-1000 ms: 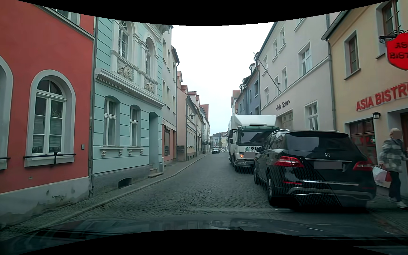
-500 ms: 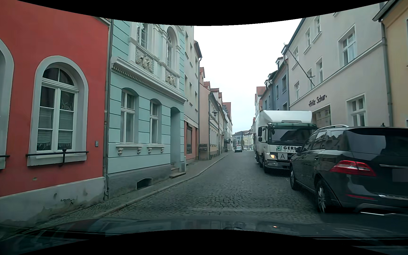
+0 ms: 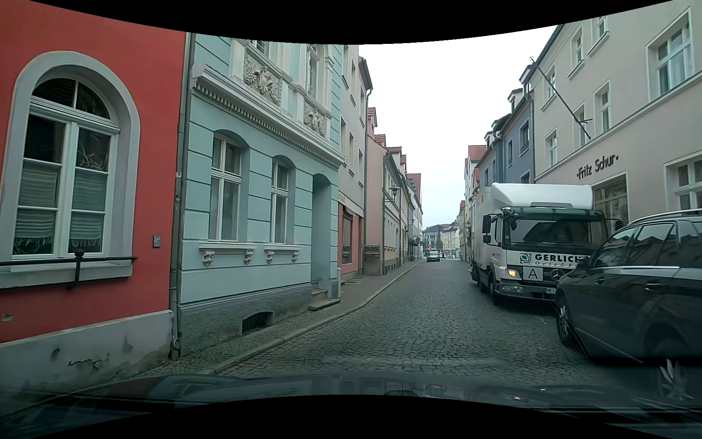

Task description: Follow the waypoints while adhering to traffic rules and regulations

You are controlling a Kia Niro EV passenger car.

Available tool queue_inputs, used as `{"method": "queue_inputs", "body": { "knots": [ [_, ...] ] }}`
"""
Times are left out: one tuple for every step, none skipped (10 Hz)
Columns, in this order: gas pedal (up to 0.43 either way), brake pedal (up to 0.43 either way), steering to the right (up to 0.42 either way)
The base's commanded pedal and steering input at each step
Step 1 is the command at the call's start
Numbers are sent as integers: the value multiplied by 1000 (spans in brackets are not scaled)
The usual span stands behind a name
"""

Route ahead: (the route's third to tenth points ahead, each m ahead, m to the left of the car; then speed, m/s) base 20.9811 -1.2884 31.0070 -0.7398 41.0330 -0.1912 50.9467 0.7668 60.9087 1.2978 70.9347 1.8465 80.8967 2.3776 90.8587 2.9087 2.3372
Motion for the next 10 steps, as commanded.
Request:
{"method": "queue_inputs", "body": {
  "knots": [
    [118, 0, -15],
    [118, 0, 13],
    [118, 0, 30],
    [118, 0, 48],
    [118, 0, 61],
    [118, 0, 74],
    [118, 0, 82],
    [118, 0, 85],
    [118, 0, 92],
    [118, 0, 100]
  ]
}}
